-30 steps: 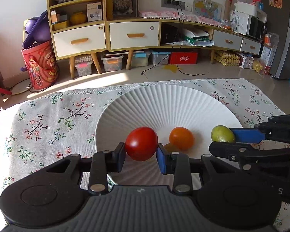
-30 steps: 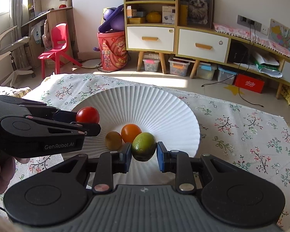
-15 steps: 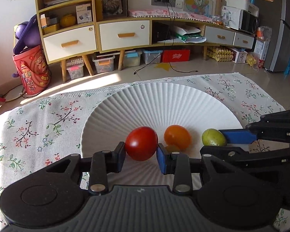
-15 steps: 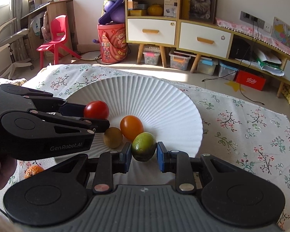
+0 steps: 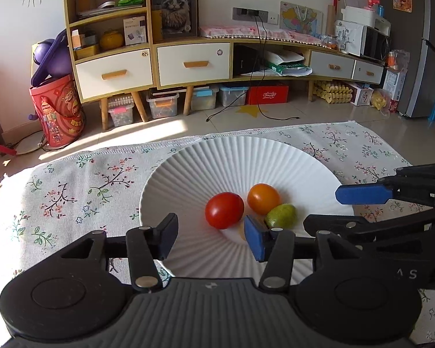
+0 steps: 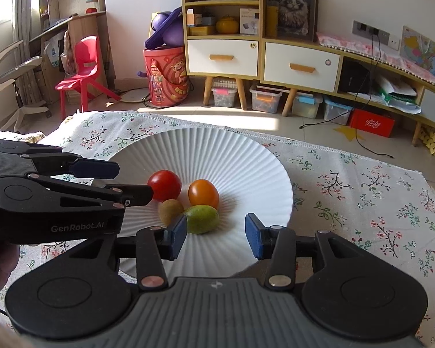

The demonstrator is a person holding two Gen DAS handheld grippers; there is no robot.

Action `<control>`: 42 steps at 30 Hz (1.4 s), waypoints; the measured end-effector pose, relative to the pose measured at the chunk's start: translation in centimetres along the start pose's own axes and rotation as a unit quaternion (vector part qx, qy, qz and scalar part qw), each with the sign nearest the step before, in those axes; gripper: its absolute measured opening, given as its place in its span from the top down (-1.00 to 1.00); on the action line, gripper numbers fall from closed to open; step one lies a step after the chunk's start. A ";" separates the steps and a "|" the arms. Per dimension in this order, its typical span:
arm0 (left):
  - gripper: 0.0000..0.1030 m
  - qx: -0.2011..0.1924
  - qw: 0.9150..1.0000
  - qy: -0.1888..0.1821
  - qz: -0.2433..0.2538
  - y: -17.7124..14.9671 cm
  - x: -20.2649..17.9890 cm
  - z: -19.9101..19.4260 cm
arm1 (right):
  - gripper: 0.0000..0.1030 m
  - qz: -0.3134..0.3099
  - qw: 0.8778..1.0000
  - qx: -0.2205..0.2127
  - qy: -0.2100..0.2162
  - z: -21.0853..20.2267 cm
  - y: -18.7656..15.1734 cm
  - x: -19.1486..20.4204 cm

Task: Organize fruits
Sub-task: 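Open the left gripper in the bowl while the right gripper releases the lime there, then withdraw both grippers from the bowl toward the remaining fruits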

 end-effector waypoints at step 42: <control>-0.78 0.016 0.999 0.006 -0.033 -9.8 0.4 -6.9 | -0.77 -0.007 1.000 0.011 -0.001 -3.6 -5.7 1.1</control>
Point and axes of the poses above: each gripper's, at about its wrist camera, not at the fingertips, and z roughly the way its jaws point, x to its left, y to its top, the point moved 8 cm from there along z, roughly the way its jaws point, and after that the axes turned 12 degrees about x, right-handed, at the moved point
